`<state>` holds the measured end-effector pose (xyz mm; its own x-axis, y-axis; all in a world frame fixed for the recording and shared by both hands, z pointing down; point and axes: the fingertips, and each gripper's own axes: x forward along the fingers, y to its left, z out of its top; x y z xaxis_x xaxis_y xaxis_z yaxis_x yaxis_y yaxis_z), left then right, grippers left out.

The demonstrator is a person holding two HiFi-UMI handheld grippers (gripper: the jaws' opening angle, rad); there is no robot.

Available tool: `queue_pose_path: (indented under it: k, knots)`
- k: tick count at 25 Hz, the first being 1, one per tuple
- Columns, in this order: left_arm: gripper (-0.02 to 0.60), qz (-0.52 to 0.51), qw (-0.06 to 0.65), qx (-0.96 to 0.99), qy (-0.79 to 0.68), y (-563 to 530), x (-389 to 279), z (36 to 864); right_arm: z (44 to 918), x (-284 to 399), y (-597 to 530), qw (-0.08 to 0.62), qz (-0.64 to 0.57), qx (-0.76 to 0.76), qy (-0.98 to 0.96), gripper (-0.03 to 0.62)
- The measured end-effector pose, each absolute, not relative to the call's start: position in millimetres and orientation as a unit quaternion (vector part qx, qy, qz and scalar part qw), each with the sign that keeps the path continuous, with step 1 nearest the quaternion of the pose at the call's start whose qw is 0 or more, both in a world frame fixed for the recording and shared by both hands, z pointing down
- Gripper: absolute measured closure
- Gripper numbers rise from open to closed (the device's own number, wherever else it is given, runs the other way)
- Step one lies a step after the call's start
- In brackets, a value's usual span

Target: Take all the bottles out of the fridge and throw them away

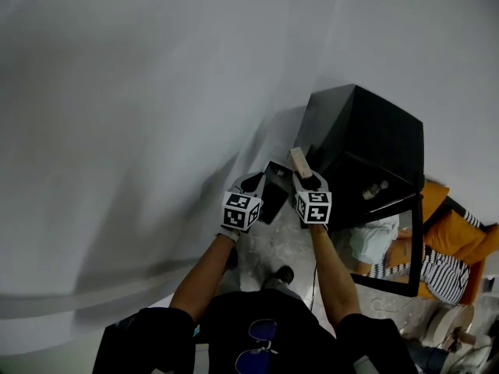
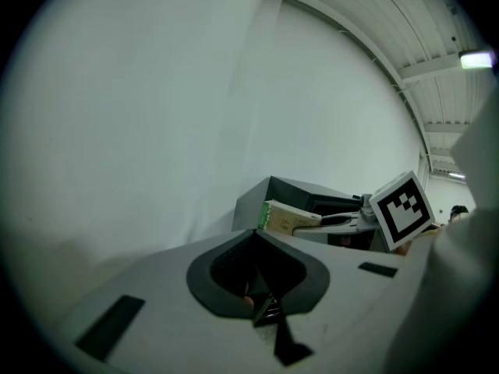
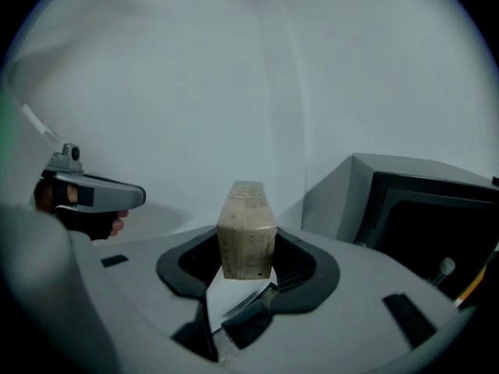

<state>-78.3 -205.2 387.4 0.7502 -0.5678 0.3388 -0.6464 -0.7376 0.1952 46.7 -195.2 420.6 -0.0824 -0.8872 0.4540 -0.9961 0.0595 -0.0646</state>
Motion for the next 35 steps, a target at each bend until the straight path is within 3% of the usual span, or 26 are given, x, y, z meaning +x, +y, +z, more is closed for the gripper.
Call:
queue_pose_path:
  k: [15,35]
  knots:
    - [0.58,0.186,0.166,0.919,-0.307,-223,-73,517,546,32,-212,0.166,0.232,0.633,-0.72,0.411]
    - [0.58,0.225,0.205,0.912,-0.275,-239,-45,794,827,46,-208,0.173,0.297,0.629,-0.698,0.411]
